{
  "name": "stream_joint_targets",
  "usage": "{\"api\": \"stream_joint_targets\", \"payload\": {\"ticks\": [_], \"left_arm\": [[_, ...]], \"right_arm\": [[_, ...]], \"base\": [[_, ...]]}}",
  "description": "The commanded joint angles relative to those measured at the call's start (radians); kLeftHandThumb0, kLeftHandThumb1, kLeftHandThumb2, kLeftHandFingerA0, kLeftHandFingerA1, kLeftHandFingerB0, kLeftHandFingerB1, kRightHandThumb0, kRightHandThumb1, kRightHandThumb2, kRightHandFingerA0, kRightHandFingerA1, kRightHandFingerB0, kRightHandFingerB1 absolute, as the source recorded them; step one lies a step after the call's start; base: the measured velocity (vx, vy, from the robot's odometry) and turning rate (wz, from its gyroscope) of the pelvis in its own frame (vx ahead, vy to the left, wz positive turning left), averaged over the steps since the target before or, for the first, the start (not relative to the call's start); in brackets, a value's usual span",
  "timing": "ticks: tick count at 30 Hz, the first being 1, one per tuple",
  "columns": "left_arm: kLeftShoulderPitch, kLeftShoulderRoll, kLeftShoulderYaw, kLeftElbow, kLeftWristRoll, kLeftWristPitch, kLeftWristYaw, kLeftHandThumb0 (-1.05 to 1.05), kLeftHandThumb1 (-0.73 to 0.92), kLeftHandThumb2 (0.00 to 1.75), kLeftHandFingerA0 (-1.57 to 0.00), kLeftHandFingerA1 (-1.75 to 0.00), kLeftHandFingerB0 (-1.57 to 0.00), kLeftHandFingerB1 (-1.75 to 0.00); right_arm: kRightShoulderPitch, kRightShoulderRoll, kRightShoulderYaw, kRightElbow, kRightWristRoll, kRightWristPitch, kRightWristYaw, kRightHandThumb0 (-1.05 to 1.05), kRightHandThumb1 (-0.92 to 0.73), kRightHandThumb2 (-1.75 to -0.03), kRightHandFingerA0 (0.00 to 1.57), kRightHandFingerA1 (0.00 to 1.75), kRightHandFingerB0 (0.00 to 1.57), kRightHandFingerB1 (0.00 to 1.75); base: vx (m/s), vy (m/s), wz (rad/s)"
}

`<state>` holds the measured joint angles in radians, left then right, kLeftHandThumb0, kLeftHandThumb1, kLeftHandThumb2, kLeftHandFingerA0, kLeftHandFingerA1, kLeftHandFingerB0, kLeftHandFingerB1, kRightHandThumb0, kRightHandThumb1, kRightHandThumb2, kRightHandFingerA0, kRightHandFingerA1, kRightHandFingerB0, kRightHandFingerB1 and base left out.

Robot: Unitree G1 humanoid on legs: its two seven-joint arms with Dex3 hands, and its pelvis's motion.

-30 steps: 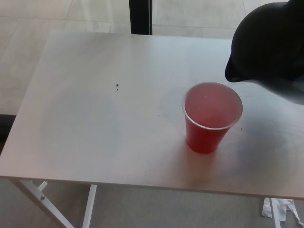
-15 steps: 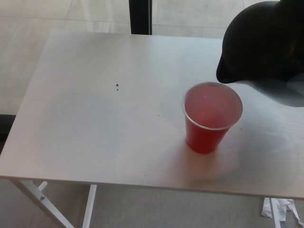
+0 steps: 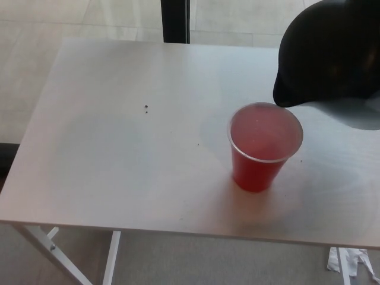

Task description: The robot uses its right hand to lift up a kettle kept on the middle of the desk by its handle and tilt it into a glass kept next to it to pour out water

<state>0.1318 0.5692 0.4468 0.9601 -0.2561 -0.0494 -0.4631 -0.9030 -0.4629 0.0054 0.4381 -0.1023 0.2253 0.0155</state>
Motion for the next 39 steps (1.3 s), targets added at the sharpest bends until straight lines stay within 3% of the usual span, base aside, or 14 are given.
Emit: {"api": "stream_joint_targets", "payload": {"ticks": [1, 2, 8, 9, 13, 14, 20, 21, 24, 25, 31, 37, 38, 39], "left_arm": [[0.008, 0.042, -0.003, -0.014, 0.014, 0.011, 0.011, -0.67, 0.77, 0.63, -0.55, -0.54, -0.37, -0.44], [0.001, 0.043, -0.004, -0.002, 0.015, 0.007, 0.009, -0.67, 0.60, 0.98, -0.48, -0.63, -0.30, -0.54], [-0.013, 0.050, -0.005, 0.015, 0.015, 0.011, 0.007, -0.69, 0.59, 0.98, -0.49, -0.63, -0.30, -0.54], [-0.015, 0.051, -0.009, 0.018, 0.019, 0.010, 0.011, -0.68, 0.77, 0.63, -0.55, -0.53, -0.35, -0.43], [-0.010, 0.052, -0.008, 0.008, 0.014, 0.012, 0.006, -0.70, 0.60, 0.98, -0.51, -0.64, -0.32, -0.55], [-0.006, 0.054, -0.011, 0.004, 0.018, 0.004, 0.005, -0.69, 0.77, 0.64, -0.55, -0.54, -0.34, -0.43], [-0.010, 0.059, -0.010, -0.004, 0.013, 0.025, 0.003, -0.67, 0.78, 0.63, -0.53, -0.53, -0.34, -0.42], [-0.008, 0.057, -0.009, -0.012, 0.012, 0.030, 0.006, -0.67, 0.60, 0.98, -0.48, -0.63, -0.29, -0.54], [-0.012, 0.058, -0.010, -0.003, 0.015, 0.022, 0.008, -0.67, 0.77, 0.63, -0.55, -0.53, -0.35, -0.42], [-0.019, 0.061, -0.010, 0.011, 0.015, 0.019, 0.001, -0.66, 0.61, 0.98, -0.48, -0.62, -0.30, -0.53], [-0.016, 0.065, -0.010, -0.010, 0.013, 0.030, 0.004, -0.65, 0.78, 0.63, -0.55, -0.53, -0.32, -0.42], [-0.018, 0.067, -0.009, 0.001, 0.011, 0.016, -0.006, -0.68, 0.61, 0.99, -0.49, -0.63, -0.30, -0.54], [-0.021, 0.068, -0.011, -0.002, 0.011, 0.027, -0.001, -0.66, 0.78, 0.64, -0.55, -0.54, -0.34, -0.42], [-0.020, 0.067, -0.014, -0.008, 0.014, 0.028, 0.005, -0.65, 0.62, 0.98, -0.49, -0.63, -0.30, -0.54]], "right_arm": [[-0.024, -0.066, 0.020, -0.091, -0.048, -0.234, 0.062, -0.17, -0.39, -1.34, 0.93, 1.75, 0.78, 1.64], [-0.022, -0.068, 0.023, -0.092, -0.051, -0.254, 0.066, -0.15, -0.39, -1.35, 0.94, 1.75, 0.79, 1.63], [-0.023, -0.103, 0.064, -0.098, -0.101, -0.254, 0.087, -0.16, -0.49, -1.22, 0.88, 1.75, 0.78, 1.51], [-0.024, -0.103, 0.063, -0.105, -0.097, -0.236, 0.093, -0.17, -0.51, -1.17, 0.87, 1.75, 0.78, 1.51], [-0.029, -0.113, 0.071, -0.098, -0.112, -0.272, 0.089, -0.16, -0.49, -1.23, 0.88, 1.75, 0.77, 1.55], [-0.030, -0.118, 0.076, -0.092, -0.120, -0.295, 0.086, -0.14, -0.47, -1.25, 0.88, 1.75, 0.77, 1.56], [-0.043, -0.128, 0.099, -0.098, -0.154, -0.333, 0.089, -0.19, -0.47, -1.20, 1.16, 1.43, 0.96, 1.29], [-0.046, -0.131, 0.107, -0.099, -0.164, -0.339, 0.091, -0.14, -0.46, -1.24, 0.85, 1.75, 0.74, 1.60], [-0.052, -0.137, 0.123, -0.093, -0.188, -0.374, 0.086, -0.15, -0.48, -1.23, 0.88, 1.75, 0.78, 1.53], [-0.057, -0.138, 0.138, -0.089, -0.214, -0.394, 0.067, -0.24, -0.46, -1.17, 1.19, 1.39, 0.99, 1.25], [-0.064, -0.135, 0.149, -0.083, -0.256, -0.424, 0.032, -0.17, -0.48, -1.18, 0.92, 1.75, 0.76, 1.62], [-0.078, -0.133, 0.161, -0.080, -0.330, -0.410, 0.004, -0.15, -0.53, -1.12, 0.92, 1.75, 0.77, 1.55], [-0.076, -0.131, 0.158, -0.078, -0.331, -0.413, 0.004, -0.14, -0.53, -1.12, 0.92, 1.75, 0.75, 1.59], [-0.076, -0.130, 0.157, -0.078, -0.341, -0.411, 0.000, -0.15, -0.54, -1.10, 0.91, 1.75, 0.74, 1.57]], "base": [[0.00, 0.000, 0.00], [0.00, 0.000, 0.00], [0.00, 0.000, 0.00], [0.00, 0.000, 0.00], [0.00, 0.000, 0.00], [0.00, 0.000, 0.00], [0.00, 0.000, 0.00], [0.00, 0.000, 0.00], [0.00, 0.000, 0.00], [0.00, 0.000, 0.00], [0.00, 0.000, 0.00], [0.00, 0.000, 0.00], [0.00, 0.000, 0.00], [0.00, 0.000, 0.00]]}}
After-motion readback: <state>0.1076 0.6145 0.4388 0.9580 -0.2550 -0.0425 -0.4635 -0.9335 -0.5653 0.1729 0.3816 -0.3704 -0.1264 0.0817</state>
